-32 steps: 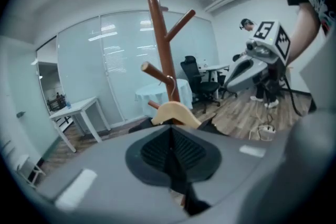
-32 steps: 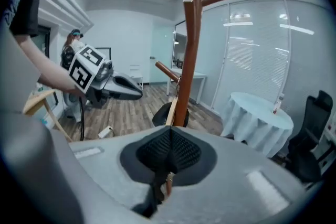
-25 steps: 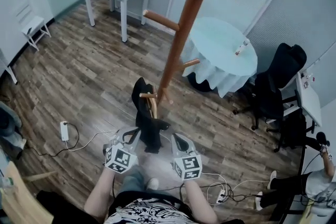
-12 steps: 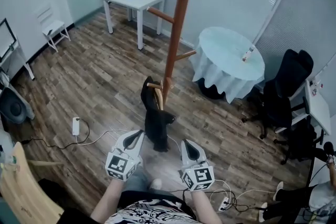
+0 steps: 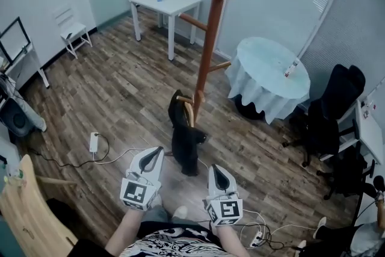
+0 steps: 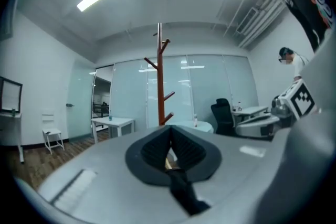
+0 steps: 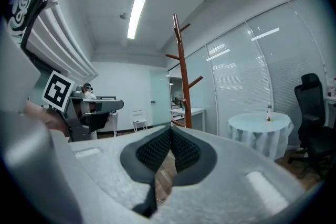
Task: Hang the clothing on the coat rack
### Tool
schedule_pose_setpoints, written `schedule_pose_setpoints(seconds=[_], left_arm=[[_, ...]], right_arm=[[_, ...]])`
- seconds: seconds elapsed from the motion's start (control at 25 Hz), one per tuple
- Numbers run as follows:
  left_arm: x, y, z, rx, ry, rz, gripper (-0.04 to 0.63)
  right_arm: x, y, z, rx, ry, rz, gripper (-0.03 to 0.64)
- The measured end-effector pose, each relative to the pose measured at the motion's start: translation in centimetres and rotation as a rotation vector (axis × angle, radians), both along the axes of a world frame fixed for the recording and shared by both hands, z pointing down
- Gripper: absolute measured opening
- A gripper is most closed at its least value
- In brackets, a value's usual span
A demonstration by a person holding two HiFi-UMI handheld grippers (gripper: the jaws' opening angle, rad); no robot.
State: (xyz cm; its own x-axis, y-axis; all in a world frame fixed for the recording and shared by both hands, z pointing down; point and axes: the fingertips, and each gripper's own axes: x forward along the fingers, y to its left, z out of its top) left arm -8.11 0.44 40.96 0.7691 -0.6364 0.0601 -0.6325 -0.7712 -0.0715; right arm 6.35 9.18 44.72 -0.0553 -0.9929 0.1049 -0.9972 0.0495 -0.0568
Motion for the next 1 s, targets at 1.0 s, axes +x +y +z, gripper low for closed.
schedule_pose_setpoints(seconds=[1.0], left_arm=[[-1.8,-1.7,0.4,0.124,-0.12,-0.033,-0.011]], right_arm=[[-1.4,-3.0,-1.8,0.039,0.118,0.035,-0.002]])
